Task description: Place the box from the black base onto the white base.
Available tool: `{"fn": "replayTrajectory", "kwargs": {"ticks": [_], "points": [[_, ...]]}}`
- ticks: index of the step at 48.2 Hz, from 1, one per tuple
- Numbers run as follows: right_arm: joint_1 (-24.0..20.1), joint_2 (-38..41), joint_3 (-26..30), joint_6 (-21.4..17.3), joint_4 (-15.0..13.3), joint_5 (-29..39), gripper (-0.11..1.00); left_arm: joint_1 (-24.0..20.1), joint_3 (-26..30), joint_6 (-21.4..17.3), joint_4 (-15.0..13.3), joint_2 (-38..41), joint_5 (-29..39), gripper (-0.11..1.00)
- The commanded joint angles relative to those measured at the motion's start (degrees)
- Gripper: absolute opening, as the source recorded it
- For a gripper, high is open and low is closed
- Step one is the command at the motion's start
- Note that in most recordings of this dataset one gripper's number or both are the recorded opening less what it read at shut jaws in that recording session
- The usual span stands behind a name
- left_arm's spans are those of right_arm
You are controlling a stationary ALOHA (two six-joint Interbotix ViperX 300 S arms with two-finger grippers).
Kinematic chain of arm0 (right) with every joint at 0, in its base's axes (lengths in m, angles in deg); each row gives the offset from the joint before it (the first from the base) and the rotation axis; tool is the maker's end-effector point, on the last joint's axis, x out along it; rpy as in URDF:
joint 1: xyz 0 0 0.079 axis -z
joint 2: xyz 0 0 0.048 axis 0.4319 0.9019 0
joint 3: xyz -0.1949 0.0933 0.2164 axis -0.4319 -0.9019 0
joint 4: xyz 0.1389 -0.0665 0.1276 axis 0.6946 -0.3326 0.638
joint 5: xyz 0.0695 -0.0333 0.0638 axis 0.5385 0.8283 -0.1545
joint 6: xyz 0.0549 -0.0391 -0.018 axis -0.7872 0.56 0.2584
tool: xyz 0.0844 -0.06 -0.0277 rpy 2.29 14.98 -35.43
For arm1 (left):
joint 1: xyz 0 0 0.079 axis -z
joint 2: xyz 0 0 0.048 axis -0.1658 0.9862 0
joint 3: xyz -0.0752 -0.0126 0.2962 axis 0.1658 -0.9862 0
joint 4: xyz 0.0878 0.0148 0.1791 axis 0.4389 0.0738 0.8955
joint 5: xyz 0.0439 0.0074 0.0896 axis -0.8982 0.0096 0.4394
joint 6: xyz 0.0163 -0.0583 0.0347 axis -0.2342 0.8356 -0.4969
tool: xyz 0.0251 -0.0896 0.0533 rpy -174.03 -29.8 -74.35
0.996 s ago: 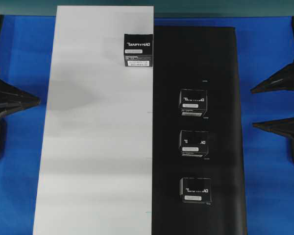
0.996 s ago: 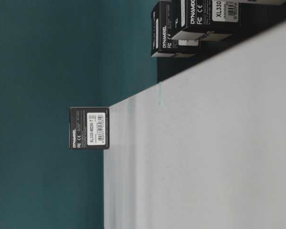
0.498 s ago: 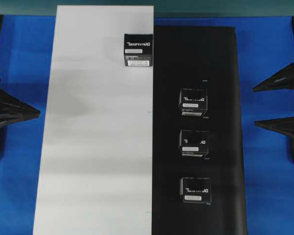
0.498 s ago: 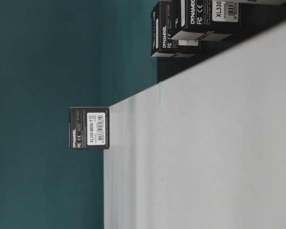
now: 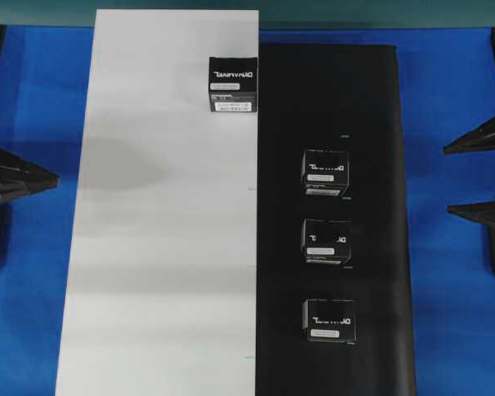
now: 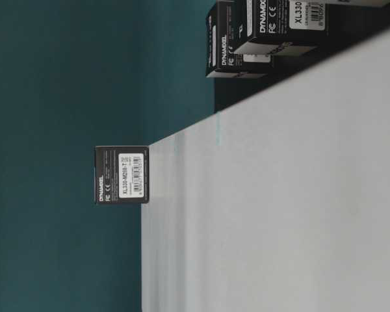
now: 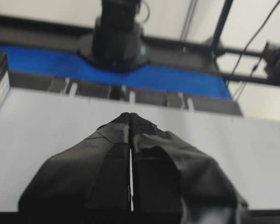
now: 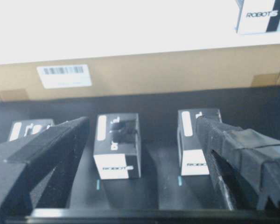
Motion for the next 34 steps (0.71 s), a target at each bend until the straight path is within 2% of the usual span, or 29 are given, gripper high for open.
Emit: {"fn": "replayTrajectory", "kwargs": {"ticks": [1, 13, 25, 34], "points": [[0.0, 0.0, 0.26, 0.0, 0.26, 0.0, 0.99, 0.0, 1.14, -0.09, 0.18, 0.26, -1.32, -0.04], [0.0, 0.09, -0.26, 0.09, 0.26, 0.0, 0.99, 0.44, 0.97, -0.79, 0.18, 0.26, -2.46, -0.04], [-0.09, -0.09, -0.7, 0.0, 0.26, 0.0, 0.99, 0.7, 0.97, -4.83, 0.18, 0.26, -7.82, -0.04], [-0.09, -0.53, -0.53, 0.18, 0.26, -0.26, 0.99, 1.05, 0.79, -4.92, 0.18, 0.62, -8.35, -0.04]]}}
